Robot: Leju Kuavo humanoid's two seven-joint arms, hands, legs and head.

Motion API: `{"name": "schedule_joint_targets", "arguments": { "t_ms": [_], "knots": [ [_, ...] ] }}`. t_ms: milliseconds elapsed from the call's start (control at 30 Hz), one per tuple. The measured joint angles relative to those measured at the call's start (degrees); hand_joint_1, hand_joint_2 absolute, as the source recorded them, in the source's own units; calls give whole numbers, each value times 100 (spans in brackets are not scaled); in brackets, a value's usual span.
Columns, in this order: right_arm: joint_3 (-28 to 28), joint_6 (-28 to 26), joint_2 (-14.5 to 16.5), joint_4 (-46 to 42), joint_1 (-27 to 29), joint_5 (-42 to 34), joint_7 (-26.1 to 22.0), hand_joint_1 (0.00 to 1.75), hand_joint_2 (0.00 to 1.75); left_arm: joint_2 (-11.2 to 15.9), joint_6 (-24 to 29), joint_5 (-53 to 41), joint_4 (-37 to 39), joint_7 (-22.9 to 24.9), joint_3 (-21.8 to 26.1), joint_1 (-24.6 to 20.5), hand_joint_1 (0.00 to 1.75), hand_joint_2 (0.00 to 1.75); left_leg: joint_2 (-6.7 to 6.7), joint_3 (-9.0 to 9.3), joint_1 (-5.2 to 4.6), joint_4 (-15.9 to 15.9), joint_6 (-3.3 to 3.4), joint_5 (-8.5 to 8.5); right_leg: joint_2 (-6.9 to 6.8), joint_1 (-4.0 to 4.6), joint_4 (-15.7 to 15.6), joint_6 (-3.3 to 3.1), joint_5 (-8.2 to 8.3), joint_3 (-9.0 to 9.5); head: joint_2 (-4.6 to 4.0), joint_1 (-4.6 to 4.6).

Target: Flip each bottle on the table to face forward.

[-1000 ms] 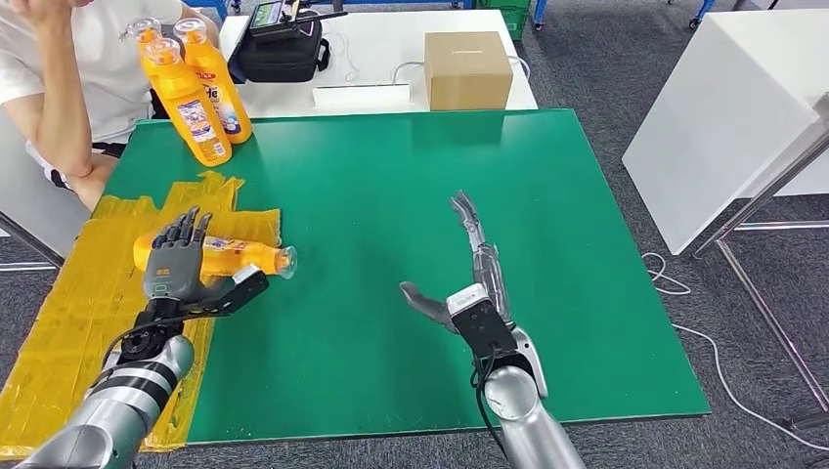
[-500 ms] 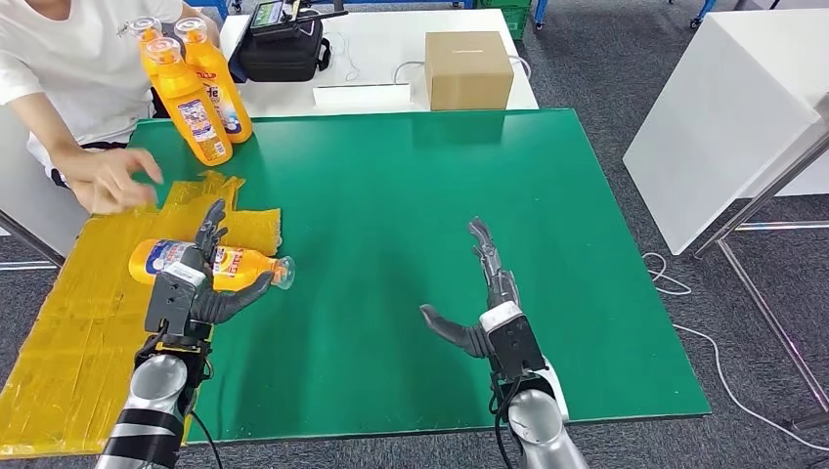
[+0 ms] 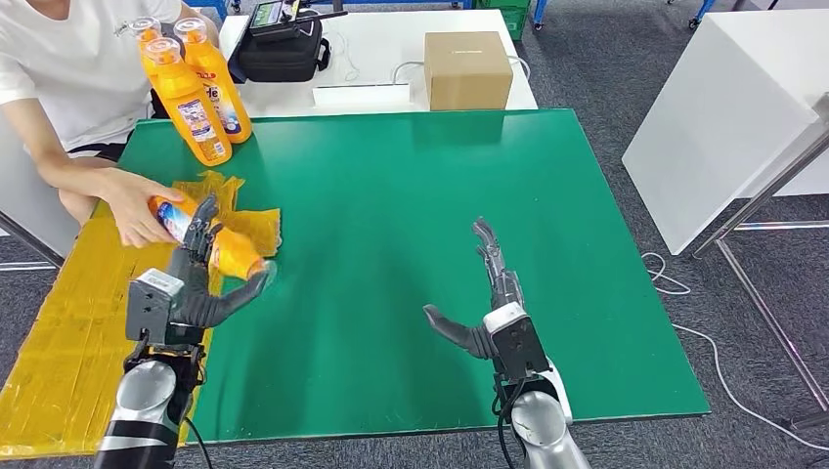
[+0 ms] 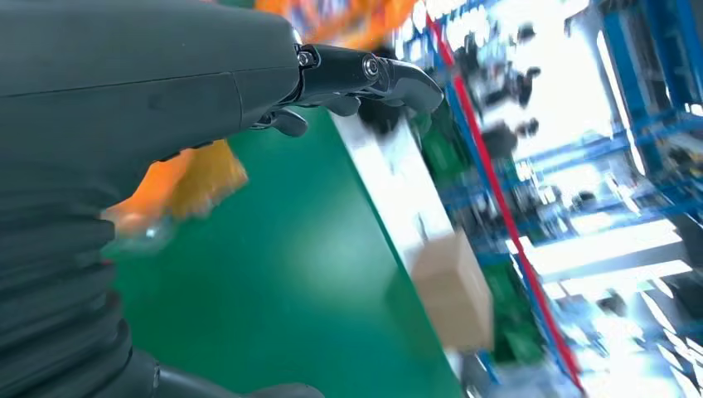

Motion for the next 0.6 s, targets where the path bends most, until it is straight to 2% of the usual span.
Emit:
{"name": "schedule_joint_targets", "arguments": {
  "t_ms": [100, 200, 367, 467, 600],
  "knots": [
    [-87, 293, -58, -80, 179, -262, 162, 0, 175, 2, -745, 800, -227, 147, -11, 421, 0, 175, 1, -3, -1, 0, 0, -2, 1, -1, -1, 0, -1, -4, 1, 0],
    [-258, 405, -151, -201, 406, -395, 202, 0, 175, 3, -1090, 1158, -529, 136, -101, 937, 0, 175, -1, -11, -2, 0, 1, -5, 0, -1, -3, 0, -3, -14, 0, -1],
    [-498, 401, -219, -386, 625, -299, 308, 0, 175, 4, -1123, 1111, -903, 203, -358, 1409, 0, 175, -1, -17, -3, 0, 2, -6, 0, -1, -6, -1, -3, -18, 0, -1],
    [-527, 364, -216, -405, 631, -98, 513, 0, 175, 33, -1031, 810, -934, 448, -535, 1468, 0, 175, -1, -16, -2, -1, 2, -2, 0, 0, -6, -1, 0, -16, 0, -1],
    [-522, 290, -203, -361, 609, -29, 651, 0, 175, 98, -1010, 691, -871, 543, -709, 1475, 0, 175, -1, -12, 0, -1, 3, 4, 0, 2, -5, -2, 2, -12, 0, -1]
  ]
}}
